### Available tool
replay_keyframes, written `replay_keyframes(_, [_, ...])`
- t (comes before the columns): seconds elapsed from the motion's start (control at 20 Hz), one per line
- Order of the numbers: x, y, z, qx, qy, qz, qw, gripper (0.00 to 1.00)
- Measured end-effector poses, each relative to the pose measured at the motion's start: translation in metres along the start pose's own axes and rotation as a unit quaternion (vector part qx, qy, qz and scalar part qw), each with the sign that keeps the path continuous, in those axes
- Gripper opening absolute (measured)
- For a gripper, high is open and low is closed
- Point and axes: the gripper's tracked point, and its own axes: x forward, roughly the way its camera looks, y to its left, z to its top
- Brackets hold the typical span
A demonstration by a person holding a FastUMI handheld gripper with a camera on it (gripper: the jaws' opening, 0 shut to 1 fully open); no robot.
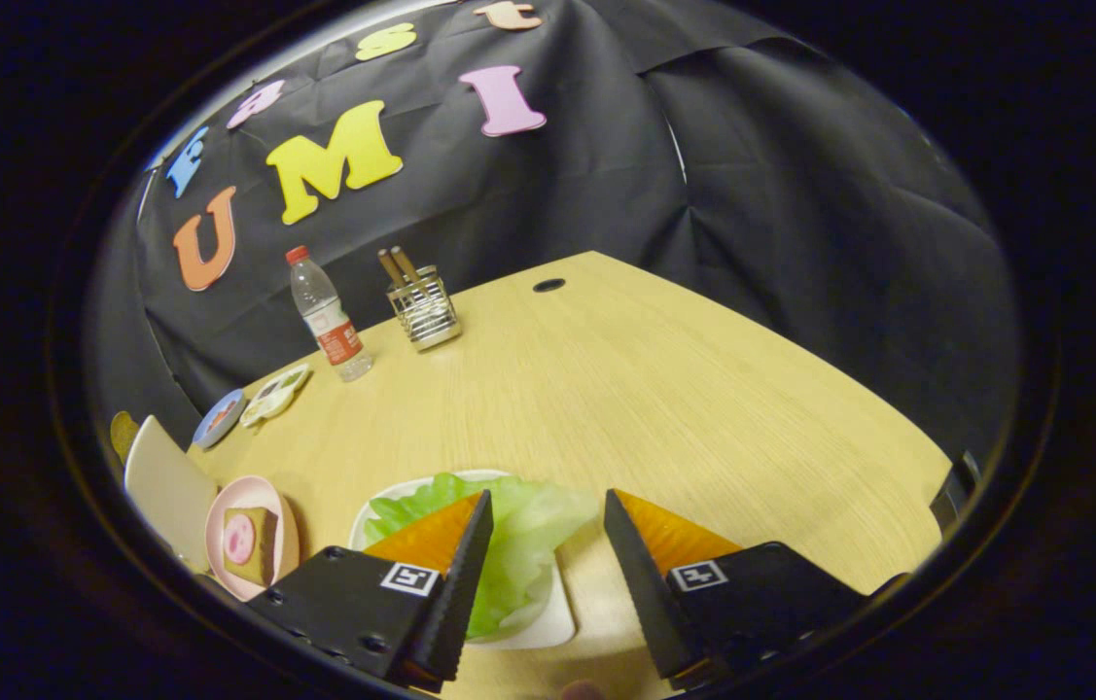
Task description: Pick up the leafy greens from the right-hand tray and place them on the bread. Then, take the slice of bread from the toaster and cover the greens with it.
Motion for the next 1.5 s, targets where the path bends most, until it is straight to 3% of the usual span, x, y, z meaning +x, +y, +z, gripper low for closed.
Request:
replay_keyframes(0.3, [-0.001, -0.004, 0.002, -0.006, 0.001, 0.006, 1.000, 0.27])
replay_keyframes(0.4, [-0.008, -0.003, 0.004, -0.011, -0.008, 0.013, 1.000, 0.26])
replay_keyframes(0.45, [-0.010, 0.001, 0.006, -0.009, -0.009, 0.020, 1.000, 0.00])
replay_keyframes(1.5, [-0.127, 0.101, 0.072, -0.079, -0.120, 0.110, 0.983, 0.00])
